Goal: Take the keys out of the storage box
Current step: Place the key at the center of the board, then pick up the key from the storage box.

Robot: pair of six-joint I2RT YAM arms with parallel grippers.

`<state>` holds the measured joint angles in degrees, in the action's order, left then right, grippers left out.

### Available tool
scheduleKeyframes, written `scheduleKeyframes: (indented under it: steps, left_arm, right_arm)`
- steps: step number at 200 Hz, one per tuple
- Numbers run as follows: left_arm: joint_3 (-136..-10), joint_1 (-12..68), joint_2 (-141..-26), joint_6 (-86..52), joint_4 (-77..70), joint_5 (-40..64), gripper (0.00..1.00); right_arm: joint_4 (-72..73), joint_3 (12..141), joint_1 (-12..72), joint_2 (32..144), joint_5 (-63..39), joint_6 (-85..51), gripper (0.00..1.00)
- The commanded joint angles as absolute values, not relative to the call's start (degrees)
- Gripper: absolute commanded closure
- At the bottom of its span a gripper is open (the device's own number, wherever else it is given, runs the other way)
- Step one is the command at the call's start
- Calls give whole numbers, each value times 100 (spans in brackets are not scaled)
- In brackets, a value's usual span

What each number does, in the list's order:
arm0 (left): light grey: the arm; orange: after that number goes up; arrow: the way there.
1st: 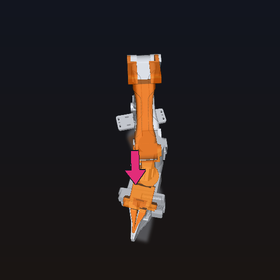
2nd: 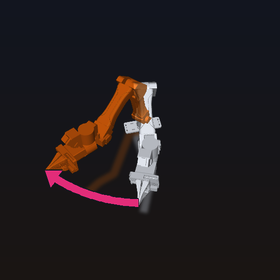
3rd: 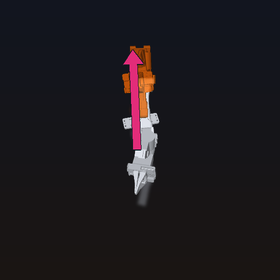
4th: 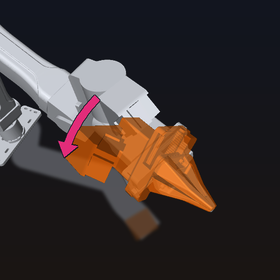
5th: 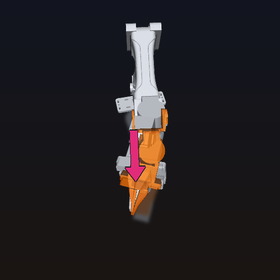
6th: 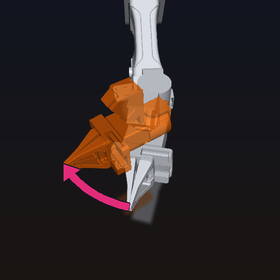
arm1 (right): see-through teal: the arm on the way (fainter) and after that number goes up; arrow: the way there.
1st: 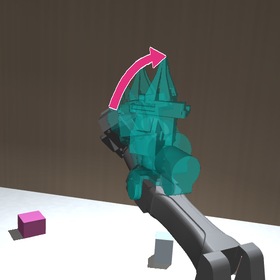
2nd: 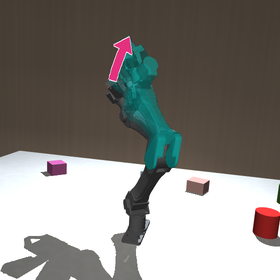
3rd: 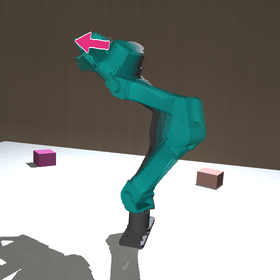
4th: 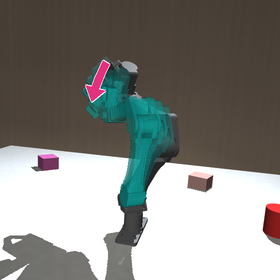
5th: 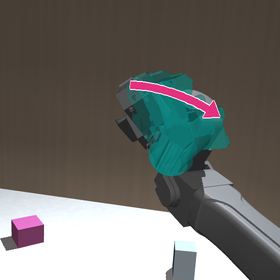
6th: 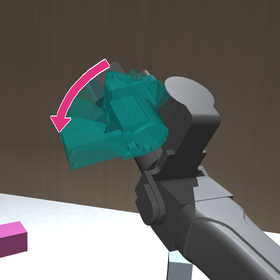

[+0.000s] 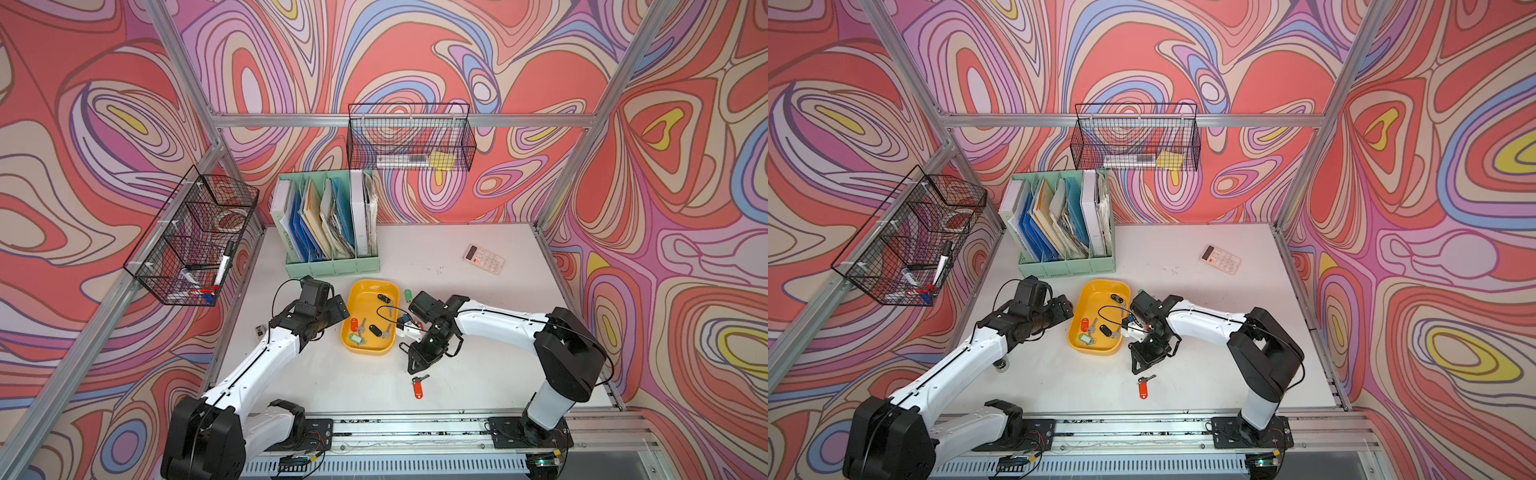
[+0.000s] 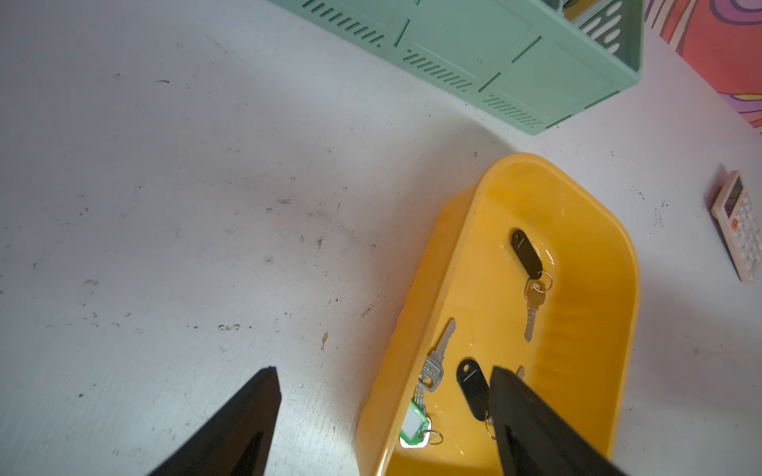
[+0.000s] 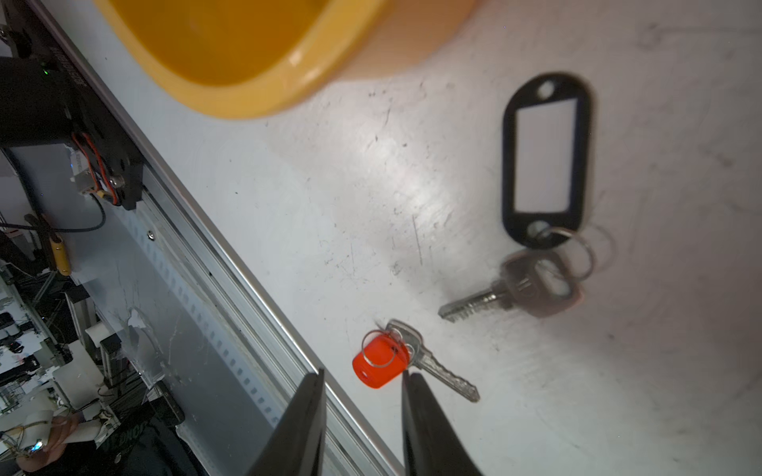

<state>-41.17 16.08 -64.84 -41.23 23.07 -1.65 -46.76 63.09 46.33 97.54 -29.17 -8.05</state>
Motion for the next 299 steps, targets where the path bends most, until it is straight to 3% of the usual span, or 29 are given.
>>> scheduleKeyframes:
  steps: [1,42,81,128,207,299]
  left_arm:
    - [-4287,1560,-6284,-3782,2565,-96,17]
    - [-4447,1630,-6161,-3338,2801,391,30]
    - [-4867,2306,-6426,-3008,3392,-11,36]
    - [-5913,2995,-7743,-2275,4429,-408,48]
    - [-7233,3144,-9803,-792,5374,-414,55]
    - [-7787,3146,-10838,23,5632,-570,59]
  right_arm:
    - [-4446,6551,4654,9388,-2516,-837,61]
    - [-4013,6704,4514,8872,-1834,-824,49]
    - [-3445,6761,4134,8370,-1144,-818,40]
    - [-2370,6276,3581,7444,-615,-938,26]
    - [-1300,5429,2907,6603,-848,-1315,2]
    - [-940,4996,2804,6214,-1002,-1459,2]
